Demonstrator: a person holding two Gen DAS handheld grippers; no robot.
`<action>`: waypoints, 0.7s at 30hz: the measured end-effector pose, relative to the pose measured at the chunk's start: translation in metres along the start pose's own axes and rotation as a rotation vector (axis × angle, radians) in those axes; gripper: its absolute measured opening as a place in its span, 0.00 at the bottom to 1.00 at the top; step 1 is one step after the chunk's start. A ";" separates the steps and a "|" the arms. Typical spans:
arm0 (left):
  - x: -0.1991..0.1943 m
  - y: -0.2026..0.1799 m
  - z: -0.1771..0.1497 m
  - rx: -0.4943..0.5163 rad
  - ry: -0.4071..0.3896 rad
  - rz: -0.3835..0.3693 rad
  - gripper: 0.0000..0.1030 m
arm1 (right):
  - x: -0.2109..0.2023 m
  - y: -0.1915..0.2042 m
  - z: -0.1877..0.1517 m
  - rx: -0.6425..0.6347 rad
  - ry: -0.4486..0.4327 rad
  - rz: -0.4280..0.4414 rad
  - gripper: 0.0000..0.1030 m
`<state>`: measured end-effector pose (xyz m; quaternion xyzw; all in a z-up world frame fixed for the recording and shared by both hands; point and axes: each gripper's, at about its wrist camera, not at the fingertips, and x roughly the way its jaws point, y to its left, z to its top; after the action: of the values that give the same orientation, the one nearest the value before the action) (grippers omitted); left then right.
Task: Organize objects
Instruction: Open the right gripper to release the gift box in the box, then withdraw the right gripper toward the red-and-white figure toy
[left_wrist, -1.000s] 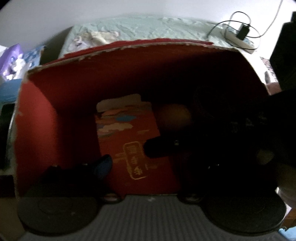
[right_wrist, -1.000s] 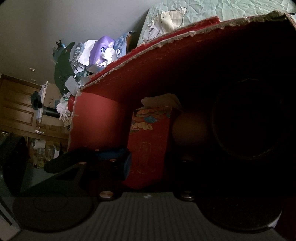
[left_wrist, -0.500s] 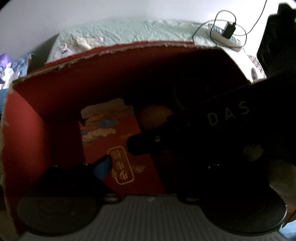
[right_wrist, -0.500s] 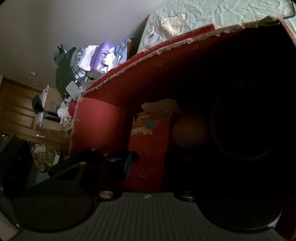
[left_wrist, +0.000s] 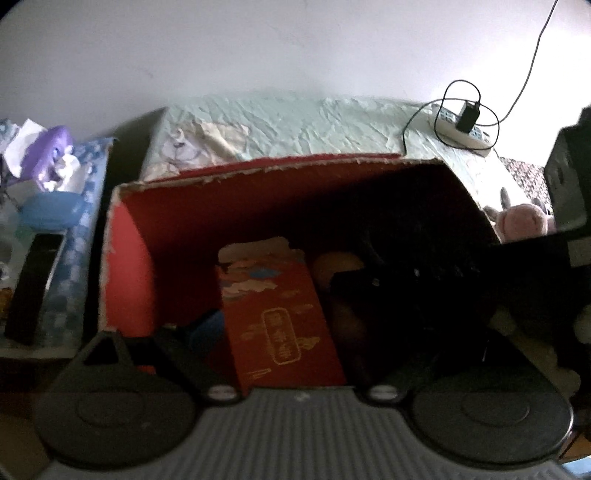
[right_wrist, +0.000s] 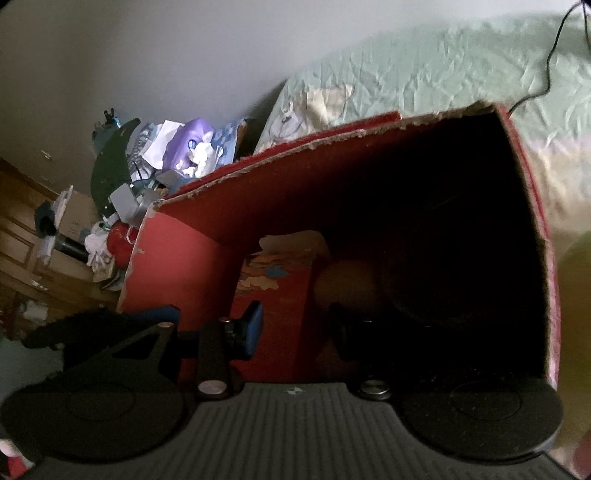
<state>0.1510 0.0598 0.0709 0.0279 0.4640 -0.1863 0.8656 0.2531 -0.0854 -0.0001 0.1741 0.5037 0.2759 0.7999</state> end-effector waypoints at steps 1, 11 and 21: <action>-0.003 -0.001 -0.001 0.000 -0.007 0.004 0.84 | -0.003 0.001 -0.003 -0.002 -0.015 -0.003 0.42; -0.053 0.011 -0.020 -0.061 -0.119 0.014 0.80 | -0.054 0.017 -0.026 -0.044 -0.161 0.095 0.41; -0.091 0.014 -0.051 -0.092 -0.159 0.055 0.78 | -0.069 0.041 -0.061 -0.128 -0.170 0.236 0.37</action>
<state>0.0698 0.1115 0.1141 -0.0143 0.4008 -0.1426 0.9049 0.1639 -0.0956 0.0455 0.2035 0.3914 0.3837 0.8112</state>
